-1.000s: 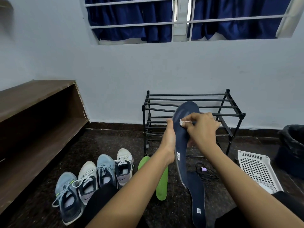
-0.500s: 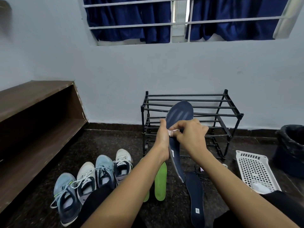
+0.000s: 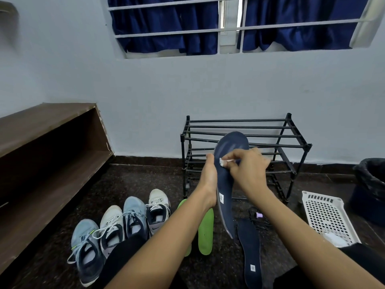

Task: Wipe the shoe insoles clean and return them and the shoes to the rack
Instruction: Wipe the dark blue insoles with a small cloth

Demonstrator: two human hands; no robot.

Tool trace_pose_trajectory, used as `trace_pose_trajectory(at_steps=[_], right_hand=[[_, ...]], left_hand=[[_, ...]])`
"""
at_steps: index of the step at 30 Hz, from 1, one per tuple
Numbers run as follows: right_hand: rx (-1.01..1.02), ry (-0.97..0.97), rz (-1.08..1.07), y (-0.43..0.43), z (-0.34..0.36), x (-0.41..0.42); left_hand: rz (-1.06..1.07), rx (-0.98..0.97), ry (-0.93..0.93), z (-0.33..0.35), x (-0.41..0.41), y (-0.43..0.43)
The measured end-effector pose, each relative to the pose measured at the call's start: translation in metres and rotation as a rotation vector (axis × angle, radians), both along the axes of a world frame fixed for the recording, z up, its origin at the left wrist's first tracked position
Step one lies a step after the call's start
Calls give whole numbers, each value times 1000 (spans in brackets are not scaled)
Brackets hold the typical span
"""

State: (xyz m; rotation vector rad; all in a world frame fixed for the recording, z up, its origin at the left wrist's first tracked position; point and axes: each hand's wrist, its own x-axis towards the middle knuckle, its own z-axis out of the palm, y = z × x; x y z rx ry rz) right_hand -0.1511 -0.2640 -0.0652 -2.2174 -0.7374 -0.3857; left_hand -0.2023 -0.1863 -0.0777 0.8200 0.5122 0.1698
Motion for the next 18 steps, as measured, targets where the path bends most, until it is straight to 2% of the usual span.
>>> trace_pose_trajectory(at_steps=[6,18], right_hand=[[-46,-53,84,5,-9,-17],[5,-43,-122,-11,8,22]], left_hand=[[57,34,34,2,-2,9],[-47,15,-35,5,5,-18]])
